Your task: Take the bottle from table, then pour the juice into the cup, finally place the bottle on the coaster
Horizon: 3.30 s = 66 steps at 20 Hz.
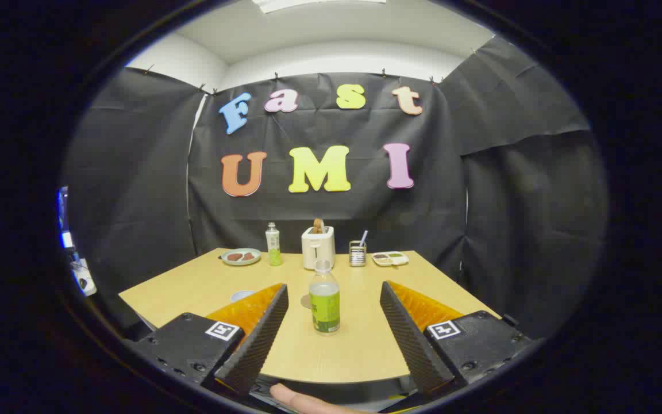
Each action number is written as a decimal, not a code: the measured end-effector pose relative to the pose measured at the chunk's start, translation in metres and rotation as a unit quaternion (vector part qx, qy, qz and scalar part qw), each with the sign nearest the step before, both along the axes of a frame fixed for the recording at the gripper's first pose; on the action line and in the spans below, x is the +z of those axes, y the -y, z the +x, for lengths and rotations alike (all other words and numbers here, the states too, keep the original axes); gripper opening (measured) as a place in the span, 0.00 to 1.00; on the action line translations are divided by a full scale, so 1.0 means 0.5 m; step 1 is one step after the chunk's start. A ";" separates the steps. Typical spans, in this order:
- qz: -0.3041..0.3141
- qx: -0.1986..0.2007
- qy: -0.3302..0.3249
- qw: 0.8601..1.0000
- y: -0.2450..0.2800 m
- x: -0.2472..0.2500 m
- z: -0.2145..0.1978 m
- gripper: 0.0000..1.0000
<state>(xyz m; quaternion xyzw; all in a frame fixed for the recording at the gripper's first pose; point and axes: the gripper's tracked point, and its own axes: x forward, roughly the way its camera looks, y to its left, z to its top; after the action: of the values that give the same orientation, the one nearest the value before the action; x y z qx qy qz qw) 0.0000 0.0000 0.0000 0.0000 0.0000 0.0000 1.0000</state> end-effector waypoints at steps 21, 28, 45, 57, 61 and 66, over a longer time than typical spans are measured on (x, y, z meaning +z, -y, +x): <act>0.007 -0.005 0.010 1.000 0.008 -0.051 0.107 1.00; 0.009 -0.007 0.024 1.000 0.018 -0.072 0.173 1.00; -0.017 0.018 0.033 0.999 -0.034 -0.112 0.297 1.00; -0.012 0.002 0.001 1.000 -0.023 -0.176 0.461 1.00; 0.006 0.000 -0.001 1.000 -0.017 -0.184 0.496 0.92; -0.031 0.023 -0.008 0.999 -0.050 -0.180 0.488 0.81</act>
<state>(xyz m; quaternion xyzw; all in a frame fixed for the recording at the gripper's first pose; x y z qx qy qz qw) 0.2440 0.0250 -0.0901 -0.0310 0.0079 0.0231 0.9992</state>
